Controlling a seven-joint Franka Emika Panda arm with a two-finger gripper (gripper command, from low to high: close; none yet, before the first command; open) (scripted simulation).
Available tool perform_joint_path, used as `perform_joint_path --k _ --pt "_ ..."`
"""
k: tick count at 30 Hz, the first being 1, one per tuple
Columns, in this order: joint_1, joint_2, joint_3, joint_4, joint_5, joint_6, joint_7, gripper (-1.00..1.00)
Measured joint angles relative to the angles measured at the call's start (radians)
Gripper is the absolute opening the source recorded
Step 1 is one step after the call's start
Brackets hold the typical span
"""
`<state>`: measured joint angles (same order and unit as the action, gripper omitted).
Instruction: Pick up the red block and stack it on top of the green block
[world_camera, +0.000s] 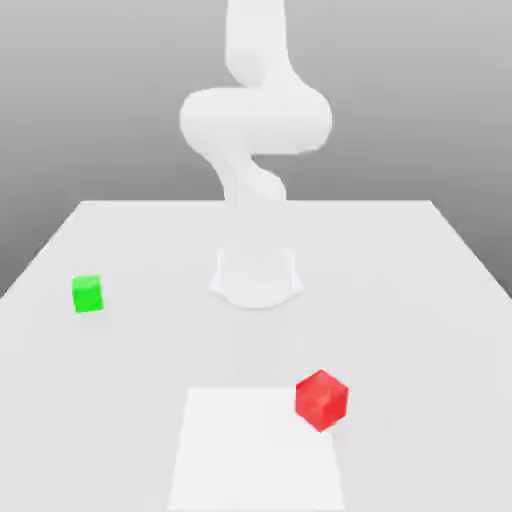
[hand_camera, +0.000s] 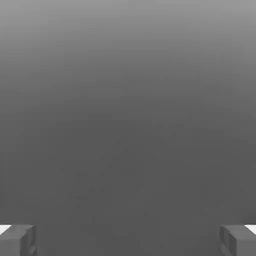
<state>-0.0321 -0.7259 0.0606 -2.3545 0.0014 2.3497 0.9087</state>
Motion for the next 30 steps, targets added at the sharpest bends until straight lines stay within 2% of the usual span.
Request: perform_joint_path --k 11,21,26,30 --pt "-0.123 0.364 0.246 -0.255 -0.003 0.238 0.526 0.0" --pt "-0.136 0.671 0.361 -0.472 0.035 0.446 0.945 0.0" --pt "-0.13 0.785 0.327 -0.467 -0.085 0.534 1.063 0.0" --pt "-0.069 0.878 0.233 -0.451 -0.227 0.605 1.167 0.0"
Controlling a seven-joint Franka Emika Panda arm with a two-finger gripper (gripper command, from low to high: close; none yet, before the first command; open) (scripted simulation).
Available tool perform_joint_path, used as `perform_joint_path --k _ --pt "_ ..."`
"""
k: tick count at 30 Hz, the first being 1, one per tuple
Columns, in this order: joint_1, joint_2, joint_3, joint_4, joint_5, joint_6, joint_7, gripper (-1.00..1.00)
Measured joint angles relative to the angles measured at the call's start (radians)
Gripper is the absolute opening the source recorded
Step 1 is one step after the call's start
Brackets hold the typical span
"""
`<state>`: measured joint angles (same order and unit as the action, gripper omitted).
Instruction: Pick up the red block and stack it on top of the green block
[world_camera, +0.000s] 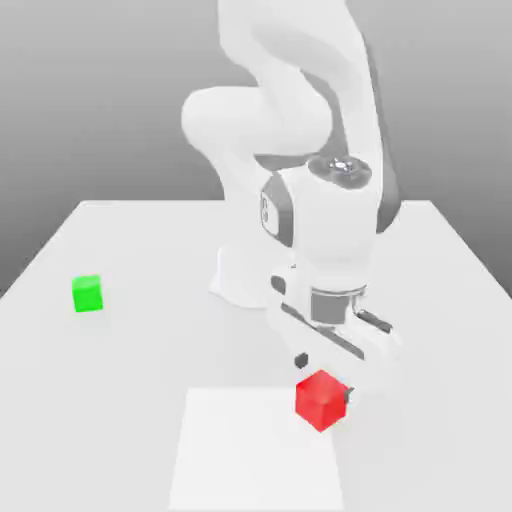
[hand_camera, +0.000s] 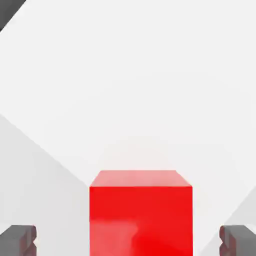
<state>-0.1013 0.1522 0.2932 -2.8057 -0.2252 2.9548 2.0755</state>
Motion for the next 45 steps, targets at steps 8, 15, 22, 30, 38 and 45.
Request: perform_joint_path --k 8,15,22,30,38,45 --pt "0.075 0.07 -0.099 0.01 -0.093 0.058 0.067 -1.0" --pt "0.013 -0.026 0.001 -0.004 0.053 -0.016 -0.038 -1.0" --pt "0.03 -0.178 0.035 -0.034 0.248 -0.137 -0.177 -1.0" --pt "-0.274 -0.256 -0.129 -0.07 0.188 -0.184 0.1 -1.0" --pt "-0.57 -0.328 -0.301 -0.105 0.124 -0.221 0.386 -1.0" --pt "-0.846 -0.396 -0.434 -0.136 0.085 -0.253 0.627 -1.0"
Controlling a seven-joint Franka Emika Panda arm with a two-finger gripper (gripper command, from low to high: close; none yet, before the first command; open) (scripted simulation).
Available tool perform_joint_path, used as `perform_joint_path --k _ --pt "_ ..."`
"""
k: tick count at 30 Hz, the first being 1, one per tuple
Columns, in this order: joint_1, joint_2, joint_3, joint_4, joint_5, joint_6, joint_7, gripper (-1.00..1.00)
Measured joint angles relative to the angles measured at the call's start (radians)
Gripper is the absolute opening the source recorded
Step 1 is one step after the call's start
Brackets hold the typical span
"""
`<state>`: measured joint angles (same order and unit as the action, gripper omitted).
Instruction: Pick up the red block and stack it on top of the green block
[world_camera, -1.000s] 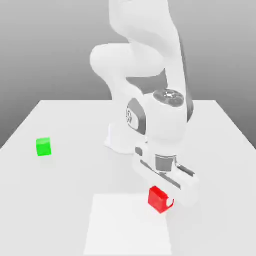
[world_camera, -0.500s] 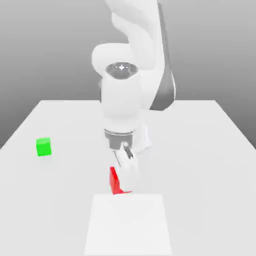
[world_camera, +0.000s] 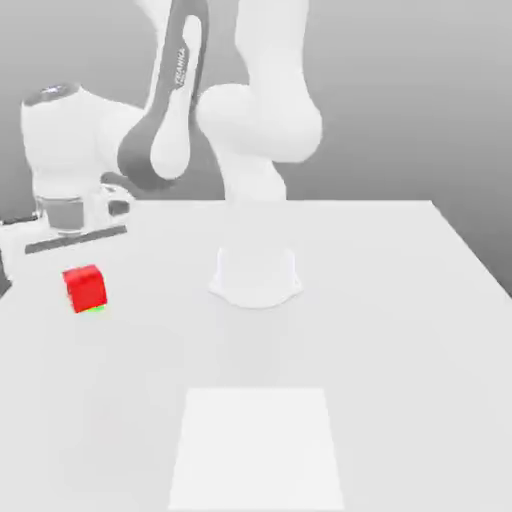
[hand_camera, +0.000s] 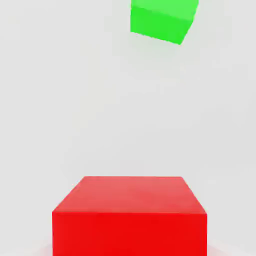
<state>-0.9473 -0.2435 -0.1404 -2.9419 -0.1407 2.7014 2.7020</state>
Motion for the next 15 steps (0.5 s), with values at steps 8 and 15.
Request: perform_joint_path --k 8,15 --pt "-0.213 0.068 -0.135 -0.016 0.039 0.087 0.165 -1.0" --pt "-0.175 0.237 -0.137 -0.01 0.15 0.246 0.094 1.0"
